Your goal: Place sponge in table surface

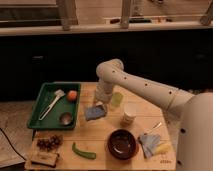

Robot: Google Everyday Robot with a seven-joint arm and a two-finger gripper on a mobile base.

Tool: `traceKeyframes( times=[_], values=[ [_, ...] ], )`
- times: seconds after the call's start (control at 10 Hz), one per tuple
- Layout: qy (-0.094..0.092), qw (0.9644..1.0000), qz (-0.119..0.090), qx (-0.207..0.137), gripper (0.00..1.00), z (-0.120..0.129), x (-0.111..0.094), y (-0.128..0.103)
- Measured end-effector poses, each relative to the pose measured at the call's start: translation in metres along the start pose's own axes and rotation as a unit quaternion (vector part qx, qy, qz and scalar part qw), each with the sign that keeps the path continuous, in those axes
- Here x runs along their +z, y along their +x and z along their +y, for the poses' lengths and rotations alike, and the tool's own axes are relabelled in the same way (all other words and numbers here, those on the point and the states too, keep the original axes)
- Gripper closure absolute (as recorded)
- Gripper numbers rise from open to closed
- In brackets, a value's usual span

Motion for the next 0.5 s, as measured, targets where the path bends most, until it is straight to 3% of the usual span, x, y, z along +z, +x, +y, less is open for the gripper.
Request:
traceKeyframes(
  times=[0.5],
  values=[
    [-0.034,0.9978,-0.010,-0.056,0.95,0.008,0.018,-0.032]
  ],
)
